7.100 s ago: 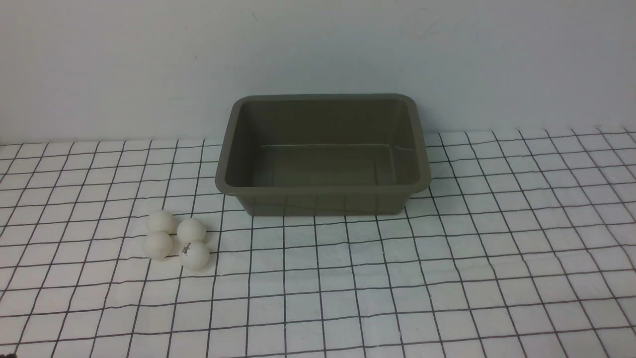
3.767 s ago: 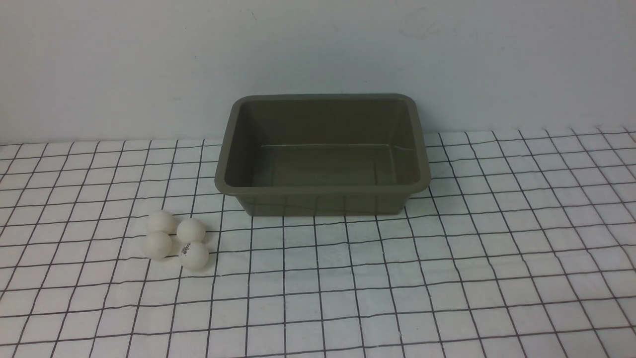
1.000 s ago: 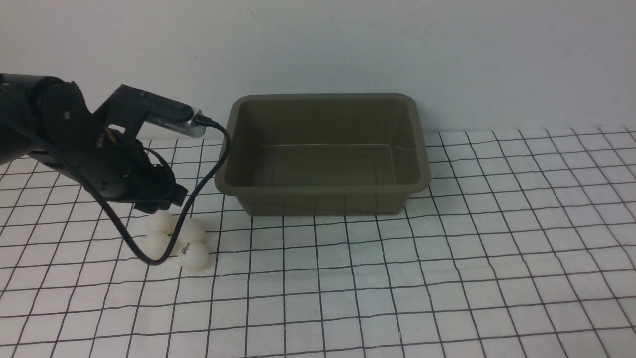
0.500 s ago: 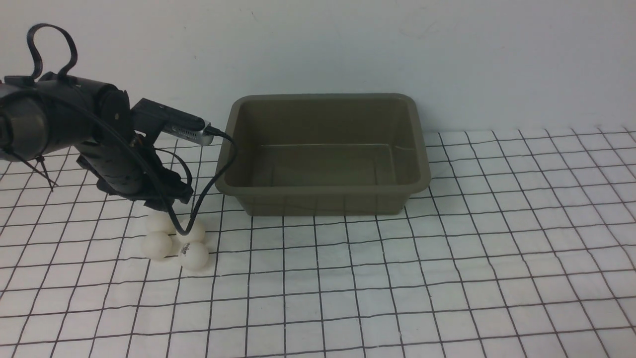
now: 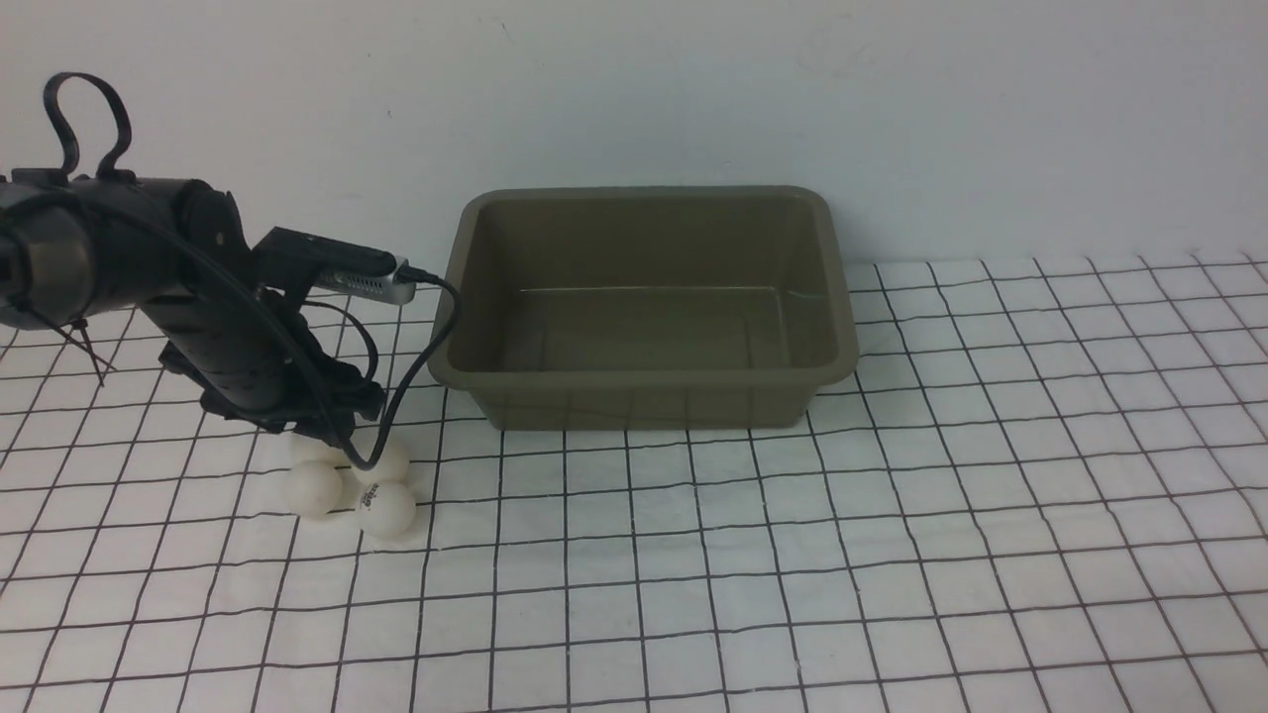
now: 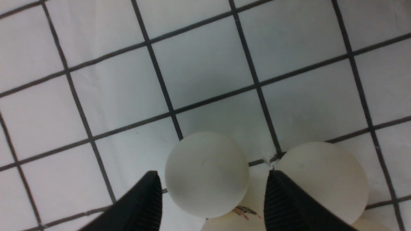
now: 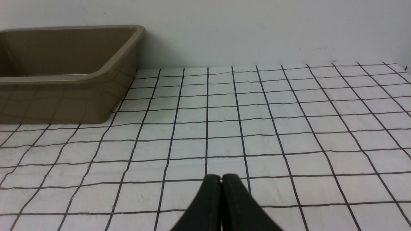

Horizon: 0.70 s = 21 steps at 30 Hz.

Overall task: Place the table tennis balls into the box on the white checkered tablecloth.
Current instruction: 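Reach for and grasp a ping pong ball on the table beside the basket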

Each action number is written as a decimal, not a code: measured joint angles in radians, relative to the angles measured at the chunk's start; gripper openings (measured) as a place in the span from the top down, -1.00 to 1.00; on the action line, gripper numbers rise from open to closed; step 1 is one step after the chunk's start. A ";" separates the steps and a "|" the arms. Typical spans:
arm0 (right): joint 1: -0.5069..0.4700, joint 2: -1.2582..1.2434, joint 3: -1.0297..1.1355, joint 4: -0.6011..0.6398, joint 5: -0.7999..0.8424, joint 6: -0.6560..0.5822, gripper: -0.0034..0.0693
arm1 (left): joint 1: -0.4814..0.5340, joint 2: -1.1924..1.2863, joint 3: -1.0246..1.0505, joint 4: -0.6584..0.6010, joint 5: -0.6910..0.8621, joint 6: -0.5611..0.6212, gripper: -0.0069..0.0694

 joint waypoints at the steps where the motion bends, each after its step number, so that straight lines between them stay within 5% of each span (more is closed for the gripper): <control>1: 0.000 0.000 0.000 0.000 0.000 0.000 0.95 | 0.000 0.003 0.000 0.000 0.000 0.002 -0.20; 21: 0.000 0.000 0.000 0.000 0.000 0.000 0.95 | 0.000 0.085 -0.008 0.000 -0.038 0.004 -0.20</control>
